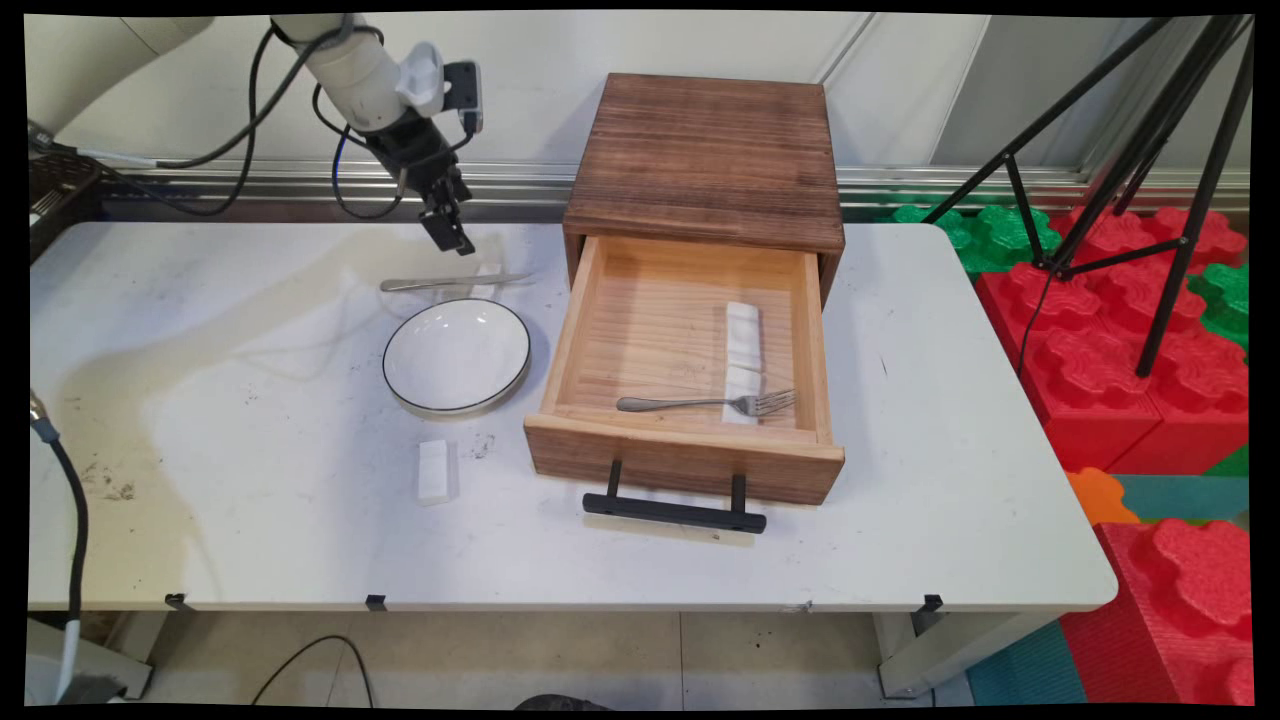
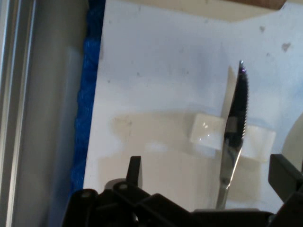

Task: Pick up the knife from the left of the white plate

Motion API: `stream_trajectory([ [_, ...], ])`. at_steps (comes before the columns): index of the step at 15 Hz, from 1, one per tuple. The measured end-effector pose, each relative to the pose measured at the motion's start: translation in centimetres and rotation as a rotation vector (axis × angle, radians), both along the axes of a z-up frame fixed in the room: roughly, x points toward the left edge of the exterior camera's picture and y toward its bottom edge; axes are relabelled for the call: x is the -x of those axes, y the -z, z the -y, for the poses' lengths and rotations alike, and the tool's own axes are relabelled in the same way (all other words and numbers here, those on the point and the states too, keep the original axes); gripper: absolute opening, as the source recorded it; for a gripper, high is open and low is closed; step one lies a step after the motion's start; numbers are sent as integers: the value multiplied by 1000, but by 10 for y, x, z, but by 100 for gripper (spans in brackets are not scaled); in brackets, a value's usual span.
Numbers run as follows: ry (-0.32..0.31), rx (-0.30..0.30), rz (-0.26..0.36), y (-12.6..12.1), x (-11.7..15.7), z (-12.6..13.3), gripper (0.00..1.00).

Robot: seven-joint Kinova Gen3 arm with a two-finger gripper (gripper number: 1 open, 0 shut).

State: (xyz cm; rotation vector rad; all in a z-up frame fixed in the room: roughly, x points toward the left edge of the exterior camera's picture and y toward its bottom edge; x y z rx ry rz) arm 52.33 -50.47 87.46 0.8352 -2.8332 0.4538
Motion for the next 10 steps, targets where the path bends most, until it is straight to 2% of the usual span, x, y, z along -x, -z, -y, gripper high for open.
stream_trajectory([
  [10,12,-79,52,40,-16,10,100],
])
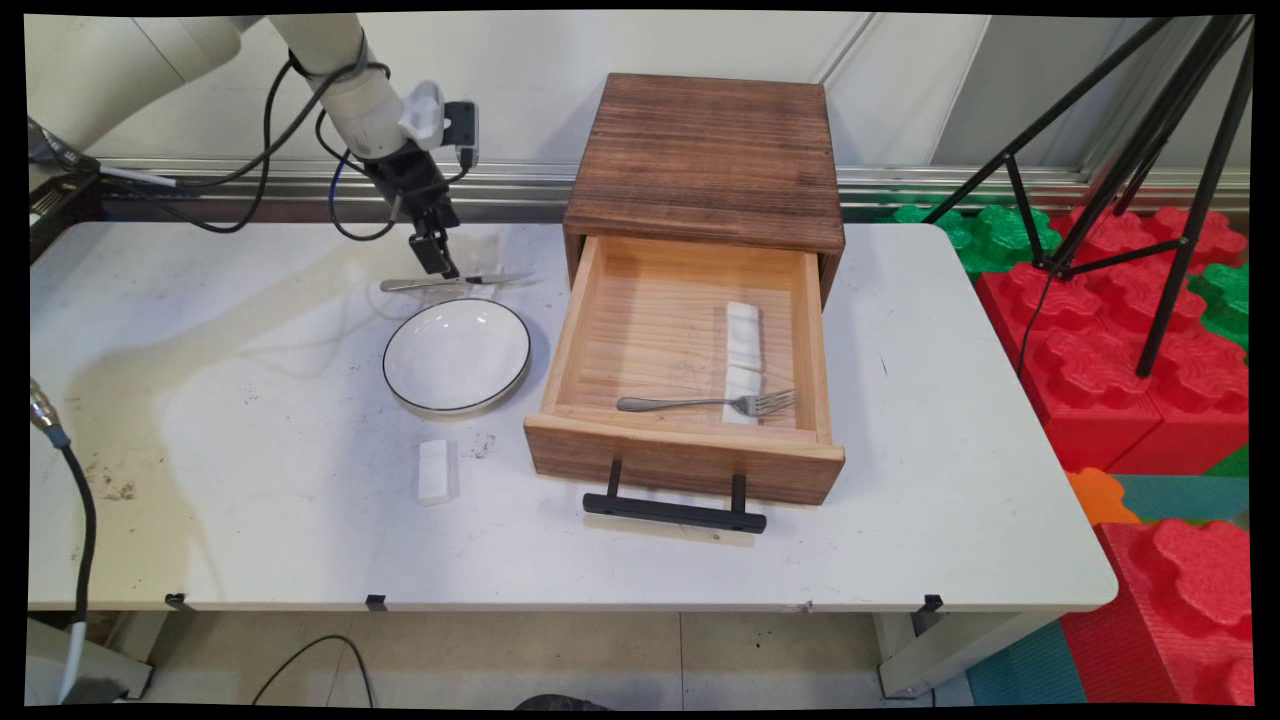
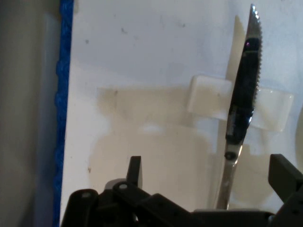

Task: Pick up the knife from the left of the white plate

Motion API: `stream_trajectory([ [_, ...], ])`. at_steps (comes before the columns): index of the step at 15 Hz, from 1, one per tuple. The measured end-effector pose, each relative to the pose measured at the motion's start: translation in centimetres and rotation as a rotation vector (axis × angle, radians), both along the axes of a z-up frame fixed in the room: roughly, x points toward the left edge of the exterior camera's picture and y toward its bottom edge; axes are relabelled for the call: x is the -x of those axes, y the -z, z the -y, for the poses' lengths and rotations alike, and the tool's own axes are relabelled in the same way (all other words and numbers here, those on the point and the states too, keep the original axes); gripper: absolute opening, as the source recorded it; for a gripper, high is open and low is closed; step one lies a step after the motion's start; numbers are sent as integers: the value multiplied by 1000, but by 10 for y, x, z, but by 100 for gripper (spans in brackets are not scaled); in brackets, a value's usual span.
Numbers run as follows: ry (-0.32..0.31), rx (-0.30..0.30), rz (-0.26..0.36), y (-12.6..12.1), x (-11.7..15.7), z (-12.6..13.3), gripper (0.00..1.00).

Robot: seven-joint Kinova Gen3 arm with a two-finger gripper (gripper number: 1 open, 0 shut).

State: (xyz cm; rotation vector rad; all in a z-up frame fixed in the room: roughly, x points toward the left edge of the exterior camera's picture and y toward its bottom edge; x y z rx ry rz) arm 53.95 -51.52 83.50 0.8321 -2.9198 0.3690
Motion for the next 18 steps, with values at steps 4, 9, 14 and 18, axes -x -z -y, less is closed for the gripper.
stream_trajectory([
  [4,26,-19,3,14,-2,6,100],
  [9,58,-32,-1,24,-3,9,100],
  [14,79,-42,-3,29,-5,9,100],
  [18,90,-45,-6,31,-5,10,0],
])
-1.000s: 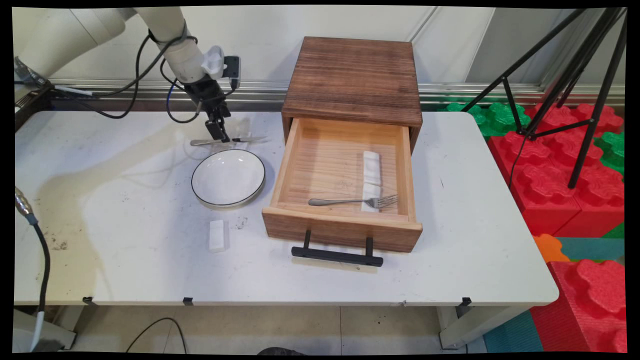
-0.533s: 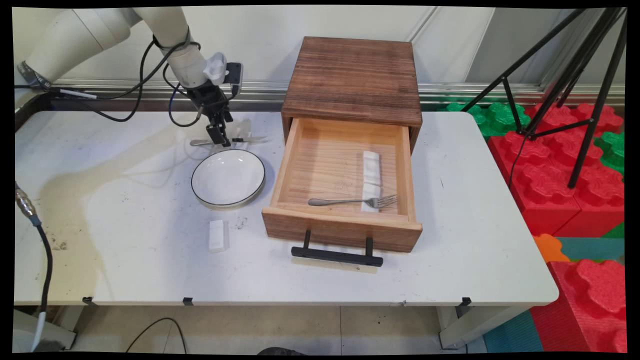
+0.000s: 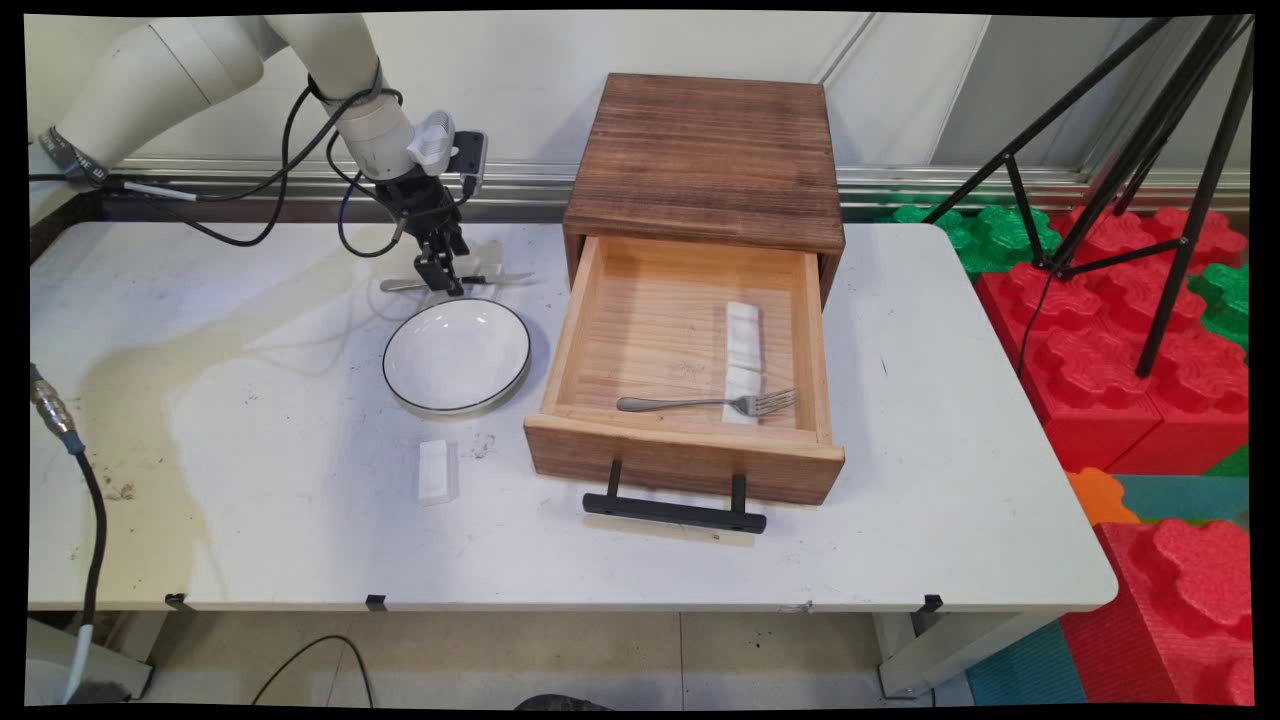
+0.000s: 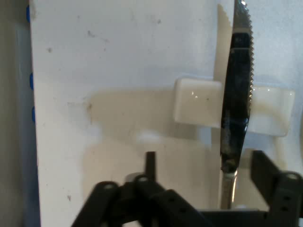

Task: Pick up the knife from the left of the white plate, then place the picked object into the drawer

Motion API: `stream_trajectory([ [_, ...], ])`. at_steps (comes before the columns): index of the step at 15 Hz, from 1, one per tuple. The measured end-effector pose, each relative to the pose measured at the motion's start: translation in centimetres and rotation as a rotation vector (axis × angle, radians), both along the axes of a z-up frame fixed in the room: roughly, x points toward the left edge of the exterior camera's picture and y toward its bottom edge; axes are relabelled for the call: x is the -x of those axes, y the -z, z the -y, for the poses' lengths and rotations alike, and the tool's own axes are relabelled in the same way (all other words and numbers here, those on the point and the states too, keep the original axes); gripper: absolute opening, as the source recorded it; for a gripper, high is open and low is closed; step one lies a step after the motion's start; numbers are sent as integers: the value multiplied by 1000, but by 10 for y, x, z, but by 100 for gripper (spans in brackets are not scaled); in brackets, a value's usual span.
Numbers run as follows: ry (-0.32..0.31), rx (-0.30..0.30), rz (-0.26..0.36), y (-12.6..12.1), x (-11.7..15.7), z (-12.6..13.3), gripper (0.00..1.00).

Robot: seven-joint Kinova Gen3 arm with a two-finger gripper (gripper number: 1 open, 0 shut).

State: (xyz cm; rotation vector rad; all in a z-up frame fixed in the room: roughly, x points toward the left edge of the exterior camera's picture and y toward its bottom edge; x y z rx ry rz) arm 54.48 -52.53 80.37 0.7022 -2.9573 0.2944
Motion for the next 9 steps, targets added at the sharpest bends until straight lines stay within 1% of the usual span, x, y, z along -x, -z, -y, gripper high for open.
stream_trajectory([
  [9,30,-11,-10,0,1,-3,0],
])
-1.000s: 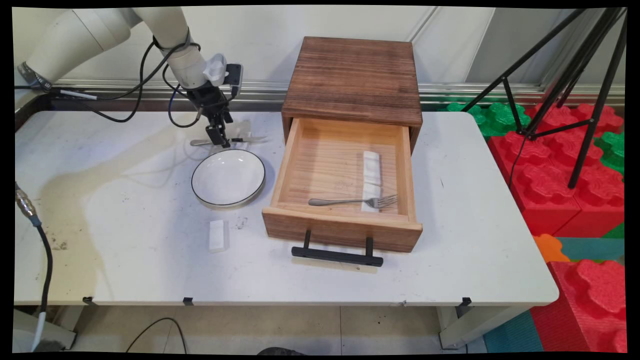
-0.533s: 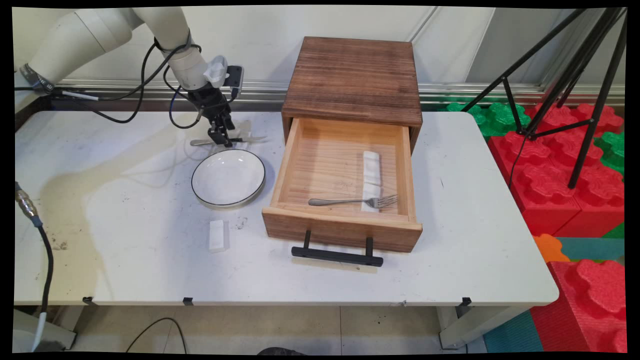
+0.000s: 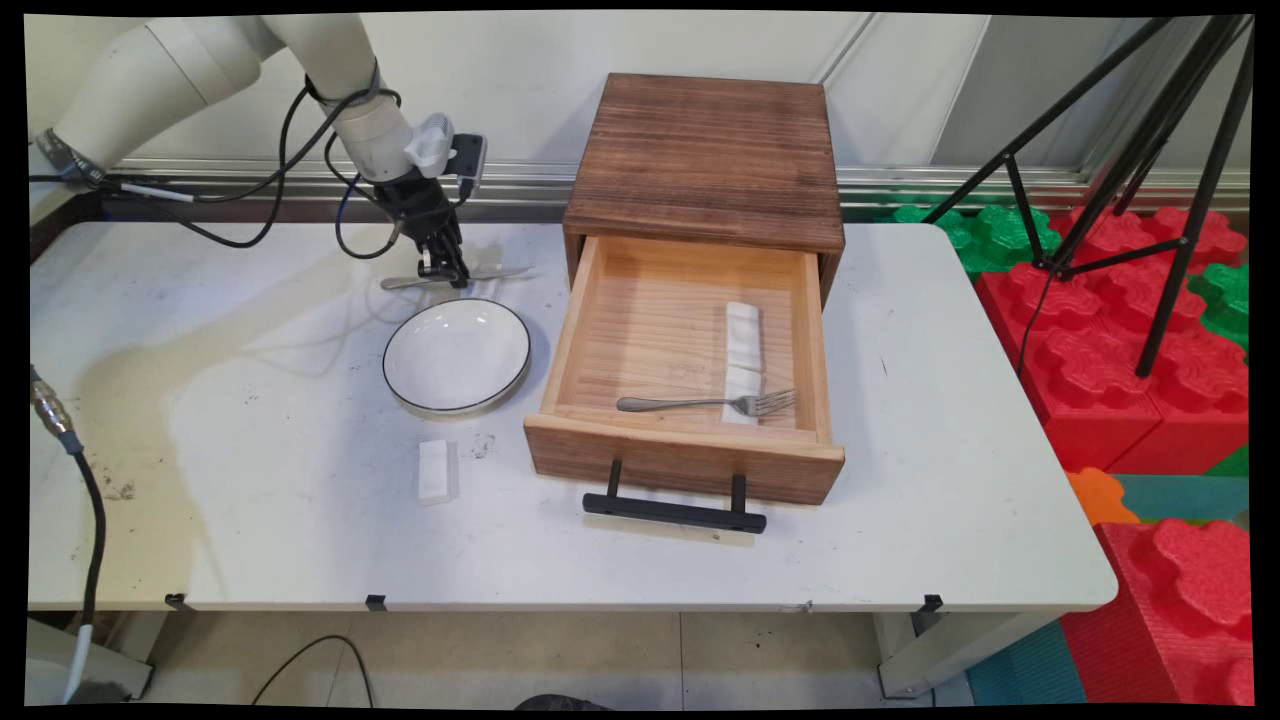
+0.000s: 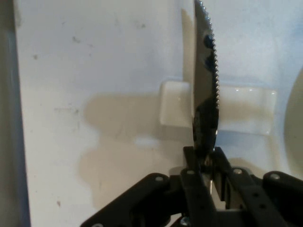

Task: Place the picked object into the drawer

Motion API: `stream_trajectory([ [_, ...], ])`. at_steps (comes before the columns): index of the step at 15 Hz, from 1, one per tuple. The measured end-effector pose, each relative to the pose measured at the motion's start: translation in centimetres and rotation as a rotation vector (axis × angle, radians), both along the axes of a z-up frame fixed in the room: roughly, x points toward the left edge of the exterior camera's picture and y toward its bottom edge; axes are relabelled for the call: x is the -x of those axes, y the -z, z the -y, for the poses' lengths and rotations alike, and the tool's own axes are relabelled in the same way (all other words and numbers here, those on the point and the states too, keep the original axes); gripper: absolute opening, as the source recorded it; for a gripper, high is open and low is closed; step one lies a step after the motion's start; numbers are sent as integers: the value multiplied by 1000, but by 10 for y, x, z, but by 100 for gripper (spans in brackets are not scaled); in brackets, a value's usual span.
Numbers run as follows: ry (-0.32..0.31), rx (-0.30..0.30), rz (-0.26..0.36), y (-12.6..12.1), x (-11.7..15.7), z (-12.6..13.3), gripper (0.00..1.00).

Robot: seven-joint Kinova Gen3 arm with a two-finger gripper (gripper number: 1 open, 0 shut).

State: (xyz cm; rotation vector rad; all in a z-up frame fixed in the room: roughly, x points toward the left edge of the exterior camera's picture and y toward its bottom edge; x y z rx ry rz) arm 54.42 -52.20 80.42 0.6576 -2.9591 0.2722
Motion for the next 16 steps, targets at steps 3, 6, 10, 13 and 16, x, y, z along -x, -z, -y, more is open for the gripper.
stream_trajectory([
  [3,0,-2,-3,-2,0,-3,0],
  [6,-37,14,-10,-6,-3,-6,0],
  [10,-138,60,-26,-18,-10,-12,0],
  [13,-200,95,-43,-33,-14,-18,0],
  [16,-251,133,-60,-53,-16,-25,0],
])
